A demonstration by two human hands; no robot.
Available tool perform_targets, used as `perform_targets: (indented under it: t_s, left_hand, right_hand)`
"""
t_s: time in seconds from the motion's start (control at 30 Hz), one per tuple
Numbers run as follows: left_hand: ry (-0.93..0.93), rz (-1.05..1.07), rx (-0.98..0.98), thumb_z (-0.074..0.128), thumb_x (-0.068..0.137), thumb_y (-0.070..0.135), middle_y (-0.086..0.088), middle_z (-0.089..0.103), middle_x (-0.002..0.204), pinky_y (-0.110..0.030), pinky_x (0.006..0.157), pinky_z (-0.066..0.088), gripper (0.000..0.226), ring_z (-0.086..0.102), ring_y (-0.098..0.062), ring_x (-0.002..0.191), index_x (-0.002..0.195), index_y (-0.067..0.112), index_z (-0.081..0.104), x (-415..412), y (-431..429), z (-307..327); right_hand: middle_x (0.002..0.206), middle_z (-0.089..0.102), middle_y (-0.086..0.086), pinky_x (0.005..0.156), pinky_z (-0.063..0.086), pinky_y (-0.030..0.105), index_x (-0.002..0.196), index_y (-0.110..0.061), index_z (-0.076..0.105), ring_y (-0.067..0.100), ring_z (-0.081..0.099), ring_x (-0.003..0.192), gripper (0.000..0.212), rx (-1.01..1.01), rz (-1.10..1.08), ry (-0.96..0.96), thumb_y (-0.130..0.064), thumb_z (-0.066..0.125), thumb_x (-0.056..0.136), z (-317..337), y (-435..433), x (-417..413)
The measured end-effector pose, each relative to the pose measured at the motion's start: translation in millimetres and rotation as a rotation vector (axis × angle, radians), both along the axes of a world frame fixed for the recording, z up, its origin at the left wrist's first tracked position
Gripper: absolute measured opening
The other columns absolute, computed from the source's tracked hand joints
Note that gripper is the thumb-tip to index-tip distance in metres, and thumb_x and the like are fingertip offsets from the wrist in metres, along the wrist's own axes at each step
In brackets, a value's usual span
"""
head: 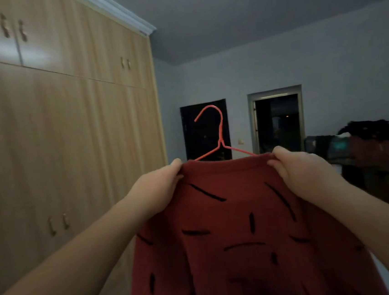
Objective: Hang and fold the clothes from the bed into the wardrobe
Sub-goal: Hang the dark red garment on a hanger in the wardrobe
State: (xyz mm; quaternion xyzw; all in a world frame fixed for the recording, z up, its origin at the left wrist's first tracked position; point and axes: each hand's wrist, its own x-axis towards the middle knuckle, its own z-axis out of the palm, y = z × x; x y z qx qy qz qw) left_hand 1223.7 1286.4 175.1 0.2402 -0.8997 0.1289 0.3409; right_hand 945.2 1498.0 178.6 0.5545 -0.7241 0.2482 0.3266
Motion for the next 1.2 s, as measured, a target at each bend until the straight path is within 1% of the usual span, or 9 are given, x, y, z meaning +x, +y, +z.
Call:
perform_targets:
  t_s: [0.2,0.37,0.47,0.57,0.7,0.87,0.97,1.07,1.2]
  left_hand:
    - [-0.04,0.075,-0.194,0.023,0.094,0.053,0.002,0.07,0.101,-0.029,0.061,0.041,0.03,0.069,-0.027,0.089,0.106,0.031,0.039,120.7,-14.6,3.9]
    - [0.011,0.207,-0.18,0.03,0.095,0.046,-0.002,0.067,0.086,-0.029,0.056,0.035,0.016,0.067,-0.032,0.078,0.094,0.03,0.032,232.0,-4.0,3.6]
    - [0.002,0.313,-0.175,0.024,0.094,0.049,-0.002,0.067,0.086,-0.03,0.055,0.035,0.022,0.067,-0.033,0.078,0.094,0.028,0.033,317.7,10.6,5.9]
    - [-0.043,0.438,-0.229,0.021,0.094,0.051,0.0,0.066,0.086,-0.034,0.051,0.046,0.027,0.068,-0.033,0.075,0.096,0.028,0.036,420.6,24.0,10.0]
    - [-0.096,0.665,-0.232,0.024,0.099,0.05,0.007,0.065,0.102,-0.04,0.06,0.053,0.027,0.068,-0.025,0.085,0.108,0.03,0.04,562.0,38.1,9.9]
    - [-0.039,0.746,0.044,0.04,0.097,0.047,0.003,0.063,0.108,-0.039,0.076,0.049,0.02,0.063,-0.025,0.098,0.106,0.029,0.038,678.2,48.0,4.3]
    - [0.017,0.745,0.188,0.038,0.1,0.053,0.0,0.062,0.102,-0.039,0.082,0.047,0.029,0.061,-0.024,0.097,0.097,0.025,0.042,717.8,40.9,0.7]
    - [0.136,0.866,0.195,0.039,0.104,0.045,0.002,0.058,0.084,-0.037,0.068,0.04,0.026,0.063,-0.029,0.09,0.087,0.025,0.037,764.8,20.4,-5.2]
    - [0.18,0.997,-0.027,0.038,0.1,0.051,0.012,0.044,0.071,-0.033,0.059,0.036,0.025,0.064,-0.025,0.081,0.084,0.033,0.03,822.3,-5.4,-11.0]
  right_hand:
    - [0.072,0.054,-0.011,0.064,0.05,0.031,0.09,-0.031,0.035,0.016,0.06,0.069,0.023,0.284,0.12,0.101,-0.05,0.029,0.102,3.9,-40.4,78.7]
    - [0.068,0.055,-0.01,0.06,0.052,0.031,0.094,-0.029,0.035,0.013,0.065,0.066,0.03,0.142,0.173,0.286,-0.053,0.019,0.099,9.6,-77.8,190.1]
    - [0.067,0.055,-0.008,0.055,0.05,0.034,0.088,-0.027,0.032,0.015,0.064,0.063,0.03,0.057,0.267,0.323,-0.052,0.019,0.098,7.4,-105.8,283.1]
    - [0.07,0.057,-0.008,0.059,0.052,0.037,0.089,-0.025,0.035,0.018,0.066,0.067,0.031,0.045,0.433,0.274,-0.052,0.022,0.099,6.0,-138.2,380.4]
    - [0.078,0.065,-0.001,0.061,0.046,0.037,0.084,-0.028,0.028,0.027,0.068,0.076,0.03,0.052,0.609,0.183,-0.055,0.022,0.096,9.7,-185.6,495.5]
    - [0.066,0.064,0.002,0.05,0.033,0.033,0.079,-0.032,0.02,0.036,0.065,0.062,0.031,-0.065,0.782,0.124,-0.052,0.036,0.095,1.6,-224.5,627.9]
    - [0.074,0.067,0.002,0.052,0.036,0.035,0.082,-0.031,0.024,0.035,0.067,0.07,0.029,-0.03,0.828,0.135,-0.056,0.032,0.095,-1.9,-243.7,694.9]
    - [0.08,0.066,-0.001,0.057,0.038,0.035,0.083,-0.032,0.028,0.029,0.067,0.078,0.03,0.047,0.881,0.12,-0.059,0.031,0.095,-0.2,-266.9,743.0]
    - [0.07,0.057,-0.007,0.057,0.042,0.036,0.082,-0.032,0.032,0.024,0.064,0.072,0.029,0.108,0.999,0.086,-0.057,0.036,0.096,-2.6,-302.5,787.6]
